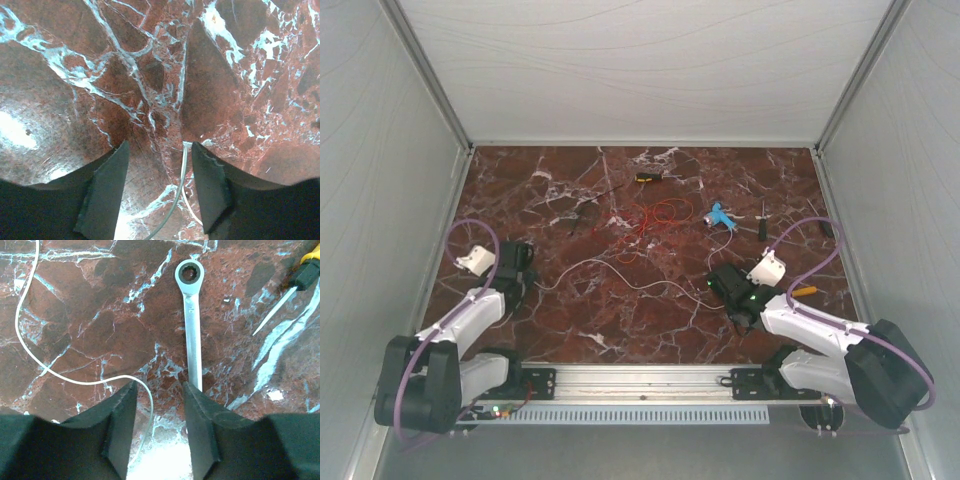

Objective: Zip-tie the wires
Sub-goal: Straighten the cable at the center of the board.

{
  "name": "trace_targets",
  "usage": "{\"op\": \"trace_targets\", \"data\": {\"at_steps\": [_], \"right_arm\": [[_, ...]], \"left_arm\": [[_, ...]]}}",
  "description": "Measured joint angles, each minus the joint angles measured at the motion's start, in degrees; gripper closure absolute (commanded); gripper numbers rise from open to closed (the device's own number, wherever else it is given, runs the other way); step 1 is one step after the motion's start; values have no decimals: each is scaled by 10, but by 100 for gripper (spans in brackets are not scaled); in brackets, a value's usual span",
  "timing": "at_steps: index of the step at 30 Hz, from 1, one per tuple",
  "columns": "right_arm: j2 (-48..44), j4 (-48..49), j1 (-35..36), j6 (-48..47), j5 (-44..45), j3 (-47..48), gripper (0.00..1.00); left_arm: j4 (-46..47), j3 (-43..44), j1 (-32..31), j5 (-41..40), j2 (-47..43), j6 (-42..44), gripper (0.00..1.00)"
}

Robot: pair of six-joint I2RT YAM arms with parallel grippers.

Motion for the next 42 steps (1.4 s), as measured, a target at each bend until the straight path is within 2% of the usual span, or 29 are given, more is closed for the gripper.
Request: {"op": "trace_targets", "data": {"at_steps": [3,5,7,13,17,24,29,33,38,42], "right_arm": [[0,6,0,-1,-2,0,44],[0,8,0,-2,-2,0,33],[0,9,0,-4,0,0,25],[0,-4,-1,-9,19,7,11],[-10,-10,-7,-33,34,17,2],[-88,-5,-8,-101,39,20,2],[-165,4,-9,-157,39,21,3],[-211,21,-12,-221,30,32,5],[-228,67,-13,-318,-15,80,5],[-214,131,-15,-411,-92,119,4]], "left_arm": [[7,0,0,-1,0,-1,24],[14,1,0,-3,0,-5,10],[17,2,0,-5,-2,-9,2],[-16,3,0,-19,-24,-30,0],[-56,2,0,-33,-76,-50,0],[-99,-5,0,-63,-245,-77,0],[-147,8,1,-85,-314,-77,0],[-185,53,1,-92,-358,-67,0],[-184,132,1,-92,-430,-6,0],[-160,195,1,-90,-454,76,0]]}}
